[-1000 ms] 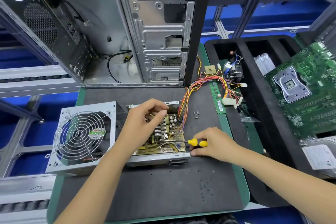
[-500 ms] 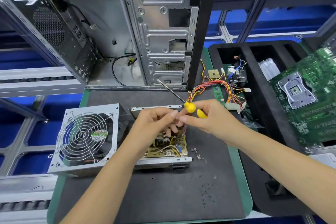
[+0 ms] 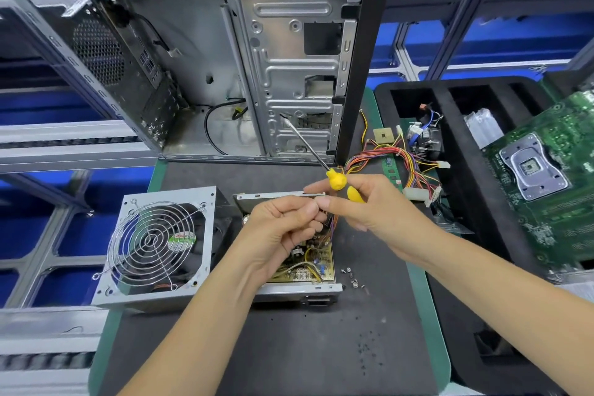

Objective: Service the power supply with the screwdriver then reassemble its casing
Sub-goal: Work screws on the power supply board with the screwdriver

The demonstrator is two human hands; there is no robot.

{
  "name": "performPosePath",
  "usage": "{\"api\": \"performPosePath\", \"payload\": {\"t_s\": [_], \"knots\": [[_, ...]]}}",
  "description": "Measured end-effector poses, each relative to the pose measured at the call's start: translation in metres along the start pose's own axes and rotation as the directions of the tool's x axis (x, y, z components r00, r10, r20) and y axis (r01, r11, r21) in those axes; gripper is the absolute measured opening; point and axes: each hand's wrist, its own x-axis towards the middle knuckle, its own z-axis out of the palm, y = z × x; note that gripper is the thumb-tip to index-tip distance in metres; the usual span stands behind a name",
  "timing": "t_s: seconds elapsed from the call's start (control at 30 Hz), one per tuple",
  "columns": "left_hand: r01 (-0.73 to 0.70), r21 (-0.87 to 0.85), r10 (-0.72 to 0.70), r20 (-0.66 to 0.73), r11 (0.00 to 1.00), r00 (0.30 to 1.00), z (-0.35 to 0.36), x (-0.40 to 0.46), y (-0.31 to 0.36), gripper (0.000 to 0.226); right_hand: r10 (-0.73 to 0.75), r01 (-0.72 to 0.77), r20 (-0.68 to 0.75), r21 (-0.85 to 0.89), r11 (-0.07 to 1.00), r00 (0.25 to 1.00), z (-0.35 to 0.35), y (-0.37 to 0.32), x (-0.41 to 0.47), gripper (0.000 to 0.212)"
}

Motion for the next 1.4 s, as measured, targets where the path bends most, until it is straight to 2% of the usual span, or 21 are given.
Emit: {"api": "performPosePath", "payload": {"t_s": [0.1,0.2,0.3,0.4,0.87,0.97,1.1,1.23,1.4], "knots": [[-0.106,-0.042,0.102,-0.09,0.993,0.991,-0.008,-0.001,0.003,0.011,-0.055,0.069,0.08,-0.197,0.978,0.995,-0.018,-0.013,0.001,0.02],[-0.271,-0.031,0.263,-0.164,0.962,0.951,-0.021,-0.004,0.008,0.011,-0.074,0.128,0.145,-0.416,0.9,0.987,-0.038,-0.021,-0.001,0.013],[-0.393,0.035,0.394,-0.147,0.919,0.907,-0.026,-0.008,0.014,0.014,-0.111,0.182,0.172,-0.484,0.856,0.979,-0.044,-0.026,-0.003,0.011],[-0.434,0.079,0.441,-0.129,0.898,0.888,-0.026,-0.008,0.017,0.017,-0.138,0.206,0.167,-0.519,0.829,0.976,-0.047,-0.031,-0.002,0.012],[-0.425,0.111,0.431,-0.042,0.898,0.901,-0.025,-0.005,0.021,0.012,-0.171,0.229,0.157,-0.55,0.803,0.973,-0.053,-0.036,-0.003,0.018],[-0.434,0.197,0.446,-0.016,0.879,0.895,-0.027,-0.005,0.022,0.012,-0.145,0.211,0.163,-0.54,0.815,0.976,-0.056,-0.038,-0.003,0.019],[-0.461,0.333,0.474,0.046,0.822,0.879,-0.027,-0.005,0.025,0.011,-0.048,0.178,0.247,-0.535,0.826,0.968,-0.058,-0.04,-0.003,0.015],[-0.475,0.386,0.482,0.088,0.79,0.872,-0.025,-0.005,0.027,0.012,0.07,0.056,0.321,-0.367,0.929,0.944,-0.062,-0.039,-0.003,0.027],[-0.495,0.365,0.499,0.091,0.788,0.862,-0.022,-0.003,0.029,0.012,0.139,-0.053,0.349,-0.244,0.968,0.927,-0.062,-0.025,-0.007,0.034]]}}
